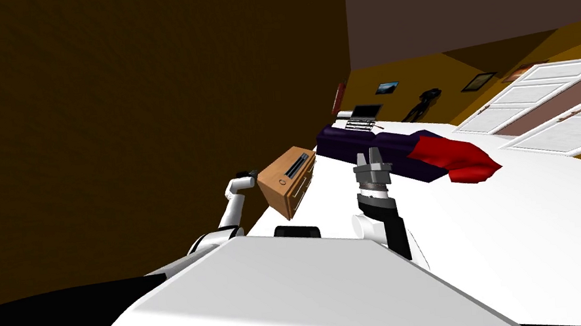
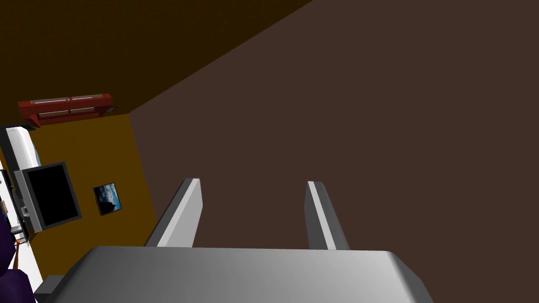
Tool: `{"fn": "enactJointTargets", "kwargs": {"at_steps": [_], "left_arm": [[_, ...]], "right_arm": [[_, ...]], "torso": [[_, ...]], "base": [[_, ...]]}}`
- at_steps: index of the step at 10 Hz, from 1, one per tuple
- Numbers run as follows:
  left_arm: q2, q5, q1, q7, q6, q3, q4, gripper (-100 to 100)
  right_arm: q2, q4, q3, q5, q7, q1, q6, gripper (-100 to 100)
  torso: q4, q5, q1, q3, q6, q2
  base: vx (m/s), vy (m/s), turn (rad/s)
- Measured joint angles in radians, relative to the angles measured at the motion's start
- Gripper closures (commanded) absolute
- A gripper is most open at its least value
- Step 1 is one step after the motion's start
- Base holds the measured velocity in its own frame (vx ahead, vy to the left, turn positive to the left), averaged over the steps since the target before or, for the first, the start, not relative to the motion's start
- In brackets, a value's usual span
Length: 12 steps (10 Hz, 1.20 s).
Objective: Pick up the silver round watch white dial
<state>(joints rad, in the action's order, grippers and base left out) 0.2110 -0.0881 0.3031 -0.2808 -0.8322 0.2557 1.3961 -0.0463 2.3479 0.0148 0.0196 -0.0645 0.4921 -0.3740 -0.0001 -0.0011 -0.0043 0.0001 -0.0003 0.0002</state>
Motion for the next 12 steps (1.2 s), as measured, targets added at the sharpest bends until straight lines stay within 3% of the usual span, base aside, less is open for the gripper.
{"fn": "enactJointTargets", "kwargs": {"at_steps": [12], "left_arm": [[0.057, 0.011, 0.138, -0.103, -0.3, -0.007, -0.233, -100]], "right_arm": [[0.0, 0.0, 0.0, 0.0, 0.0, 0.0, 0.0, 0]], "torso": [[0.0, 0.0, -0.002, 0.0, 0.001, -0.001]], "base": [[0.011, -0.068, -0.1]]}}
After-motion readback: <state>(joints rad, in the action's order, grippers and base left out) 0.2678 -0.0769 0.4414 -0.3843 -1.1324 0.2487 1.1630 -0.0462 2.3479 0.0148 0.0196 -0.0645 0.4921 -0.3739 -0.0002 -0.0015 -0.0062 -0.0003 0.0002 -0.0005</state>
